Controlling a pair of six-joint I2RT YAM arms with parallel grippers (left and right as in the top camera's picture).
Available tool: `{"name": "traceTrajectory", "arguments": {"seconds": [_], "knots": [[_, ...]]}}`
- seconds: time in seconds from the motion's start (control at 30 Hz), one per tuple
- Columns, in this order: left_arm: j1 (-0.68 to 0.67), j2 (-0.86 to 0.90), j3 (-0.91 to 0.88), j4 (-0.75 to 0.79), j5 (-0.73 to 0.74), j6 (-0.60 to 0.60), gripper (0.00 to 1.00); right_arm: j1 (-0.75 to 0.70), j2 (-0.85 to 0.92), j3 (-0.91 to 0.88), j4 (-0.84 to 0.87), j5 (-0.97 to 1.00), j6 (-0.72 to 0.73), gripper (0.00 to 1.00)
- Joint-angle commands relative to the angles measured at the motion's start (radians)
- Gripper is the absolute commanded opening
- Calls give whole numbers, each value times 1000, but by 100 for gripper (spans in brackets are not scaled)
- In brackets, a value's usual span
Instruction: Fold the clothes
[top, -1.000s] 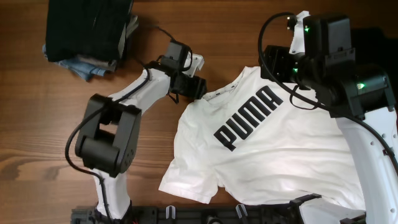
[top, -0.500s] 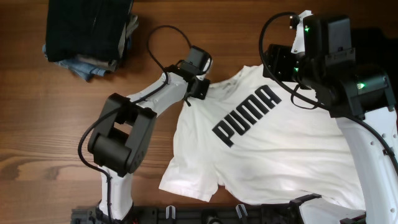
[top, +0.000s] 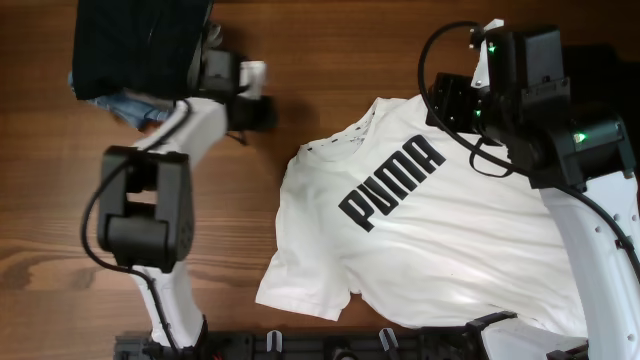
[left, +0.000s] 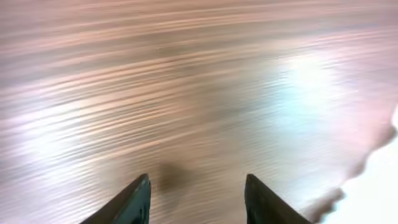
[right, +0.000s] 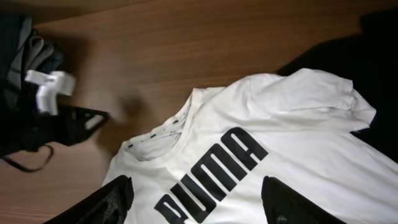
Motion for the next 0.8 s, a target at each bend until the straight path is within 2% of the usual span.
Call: {"name": "traceTrajectory", "arguments": {"seconds": [0.0,0.1,0.17,0.27,0.33,0.4,0.43,0.53,0.63,0.77], "knots": [[-155,-1,-10,56,126,114,58,-2,9,9,0,27,13,71],[-272,65,-10,60,-8,130,62,-2,9,9,-2,26,13,71],[-297,96,-10,56,-8,130,63,-2,9,9,-6,26,13,72],[-319,127,-10,30,-8,130,56,-2,9,9,-18,26,13,72],[-329,129,-10,-6,-8,130,38,-2,9,9,-19,26,13,71],[-331,129,-10,-9,-12,130,10,-2,9,9,-19,26,13,72],[-331,129,-10,-8,-26,128,4,-2,9,9,-19,26,13,71],[-286,122,27,-37,-231,-5,4,-2,9,9,-18,27,13,71],[-150,94,121,-130,-237,-6,4,-2,9,9,-18,27,13,71],[-8,69,164,-150,-245,-6,4,-2,9,9,-19,29,11,71]]}}
